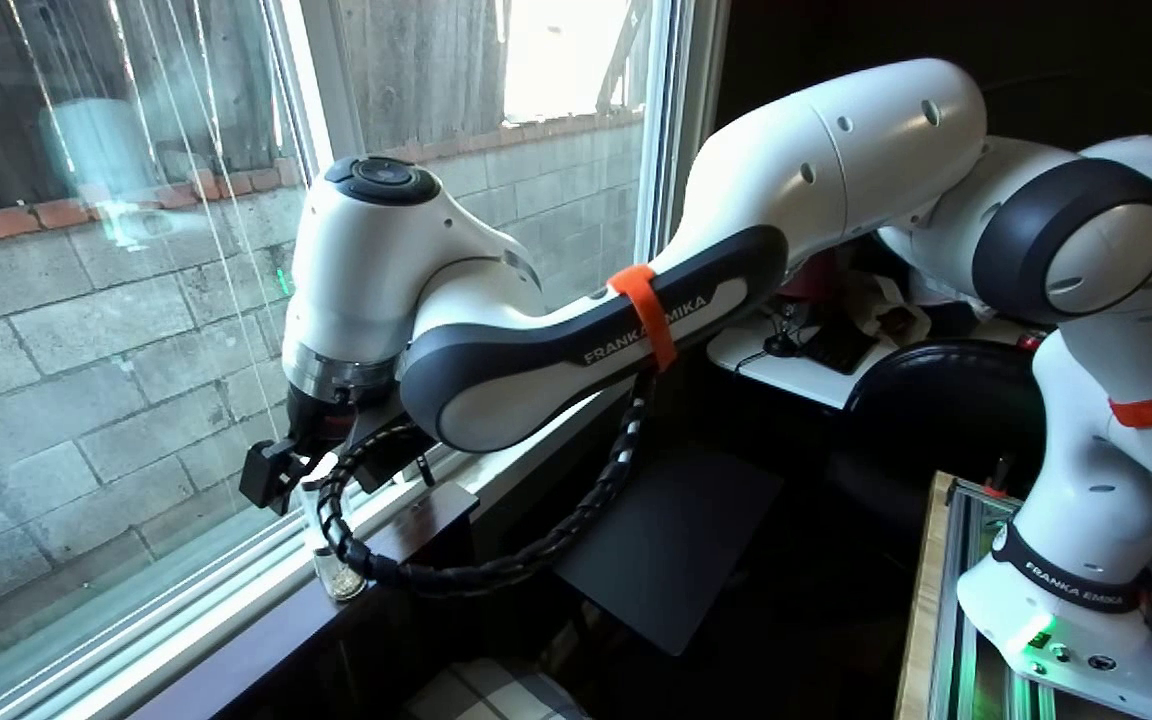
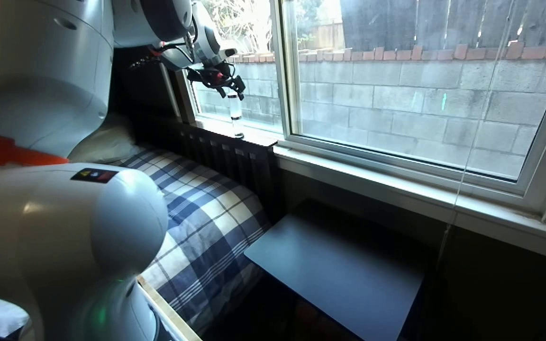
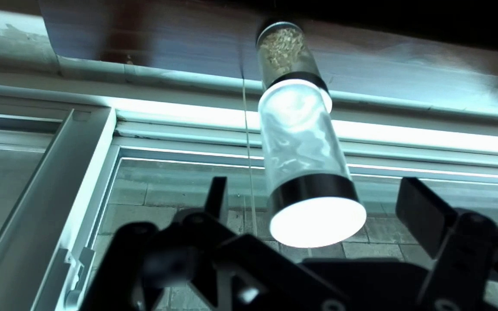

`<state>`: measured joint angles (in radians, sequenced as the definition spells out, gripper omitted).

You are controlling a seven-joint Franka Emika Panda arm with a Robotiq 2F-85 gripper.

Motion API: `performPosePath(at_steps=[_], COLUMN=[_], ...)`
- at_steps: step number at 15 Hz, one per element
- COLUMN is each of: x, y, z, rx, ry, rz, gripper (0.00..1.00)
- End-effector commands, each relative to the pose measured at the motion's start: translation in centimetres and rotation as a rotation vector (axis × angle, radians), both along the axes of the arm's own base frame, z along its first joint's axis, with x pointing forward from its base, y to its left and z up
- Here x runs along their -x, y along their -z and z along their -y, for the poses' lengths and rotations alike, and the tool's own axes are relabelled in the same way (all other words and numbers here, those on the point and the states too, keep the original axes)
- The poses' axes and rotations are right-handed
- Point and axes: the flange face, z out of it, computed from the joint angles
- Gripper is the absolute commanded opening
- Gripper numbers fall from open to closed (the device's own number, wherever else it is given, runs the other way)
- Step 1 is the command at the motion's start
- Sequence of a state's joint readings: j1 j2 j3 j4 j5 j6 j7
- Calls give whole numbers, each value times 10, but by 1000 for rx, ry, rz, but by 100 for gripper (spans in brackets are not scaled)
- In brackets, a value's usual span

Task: Move both bottles to the right, one at a time

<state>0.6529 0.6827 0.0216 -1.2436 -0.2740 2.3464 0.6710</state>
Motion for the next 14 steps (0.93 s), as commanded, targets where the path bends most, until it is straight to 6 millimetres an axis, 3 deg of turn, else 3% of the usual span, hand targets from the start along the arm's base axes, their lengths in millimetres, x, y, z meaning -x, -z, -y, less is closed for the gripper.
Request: performPosePath(at_steps=[1,3,5,11,14], x=[-5,-7,-6,3,9], y=[4,4,4,-3,-16], z=[-9,-9,-9,-16,-20], rx=[20,26,37,59,66], ry=[67,100,132,169,164], rz=[17,23,9,-47,-52], gripper=[100,100,74,26,24])
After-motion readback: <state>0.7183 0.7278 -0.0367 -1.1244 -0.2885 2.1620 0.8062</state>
